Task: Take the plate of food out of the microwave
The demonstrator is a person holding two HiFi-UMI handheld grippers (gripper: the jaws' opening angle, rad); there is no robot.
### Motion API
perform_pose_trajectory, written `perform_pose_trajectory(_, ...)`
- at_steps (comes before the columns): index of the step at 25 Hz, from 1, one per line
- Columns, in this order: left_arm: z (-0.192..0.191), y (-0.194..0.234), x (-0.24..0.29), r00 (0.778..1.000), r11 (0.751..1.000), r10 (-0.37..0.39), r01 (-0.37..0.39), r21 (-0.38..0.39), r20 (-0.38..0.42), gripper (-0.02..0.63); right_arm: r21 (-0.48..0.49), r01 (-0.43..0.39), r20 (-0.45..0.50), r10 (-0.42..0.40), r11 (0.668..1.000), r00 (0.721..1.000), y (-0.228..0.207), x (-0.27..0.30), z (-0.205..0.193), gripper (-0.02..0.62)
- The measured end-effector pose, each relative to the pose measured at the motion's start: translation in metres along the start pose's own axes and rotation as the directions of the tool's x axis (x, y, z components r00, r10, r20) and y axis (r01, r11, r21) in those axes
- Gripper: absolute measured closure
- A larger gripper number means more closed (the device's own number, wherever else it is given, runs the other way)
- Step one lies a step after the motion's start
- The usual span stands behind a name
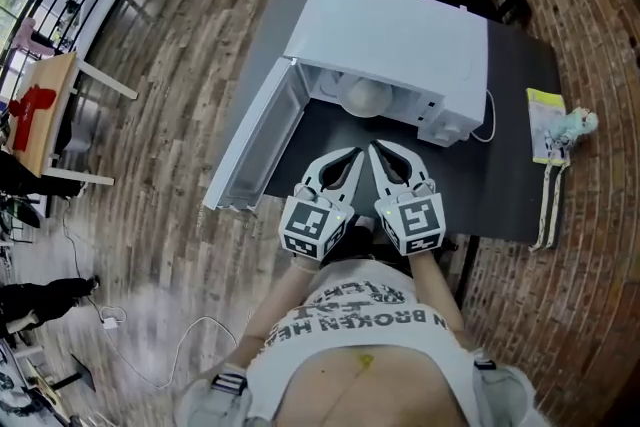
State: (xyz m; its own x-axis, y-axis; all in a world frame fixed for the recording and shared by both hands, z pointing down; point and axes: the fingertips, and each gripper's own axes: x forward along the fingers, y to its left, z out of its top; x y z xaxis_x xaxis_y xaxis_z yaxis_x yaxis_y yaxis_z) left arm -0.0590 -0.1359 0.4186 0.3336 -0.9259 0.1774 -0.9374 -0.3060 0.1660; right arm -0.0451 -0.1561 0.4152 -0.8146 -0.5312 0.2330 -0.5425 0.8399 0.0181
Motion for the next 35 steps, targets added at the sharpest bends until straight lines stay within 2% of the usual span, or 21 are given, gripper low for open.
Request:
perform_pose_trajectory(4, 0.000, 0.005, 0.011, 1.000, 1.000, 0.017, -0.017, -0.008, -0.002, 0.600, 0.013, -0.009, -0.007, 0.009, 1.000, 1.000, -0.009, 0.005, -0.005, 0.588)
perform_pose_trajectory(9, 0.003, 0.011, 0.027, 1.000, 1.000, -0.001, 0.001, -0.005, -0.013, 0.600, 0.017, 0.011, -0.009, -0.011, 1.000, 1.000, -0.021, 0.013, -0.005, 0.588)
perform_pose_trajectory(20, 0.016, 0.043, 0.054, 0.990, 0.991, -0.134, 0.135, 0.025, -0.038, 0.600, 0.062, 0.151, -0.016, -0.151, 0.987, 0.988, -0.042, 0.047, 0.003, 0.588)
perform_pose_trajectory(35, -0.008, 0.108, 0.067, 0.966, 0.969, -0.244, 0.238, -0.070, -0.082, 0.600, 0.092, 0.300, -0.119, -0.289, 0.949, 0.950, -0.035, 0.103, -0.019, 0.588)
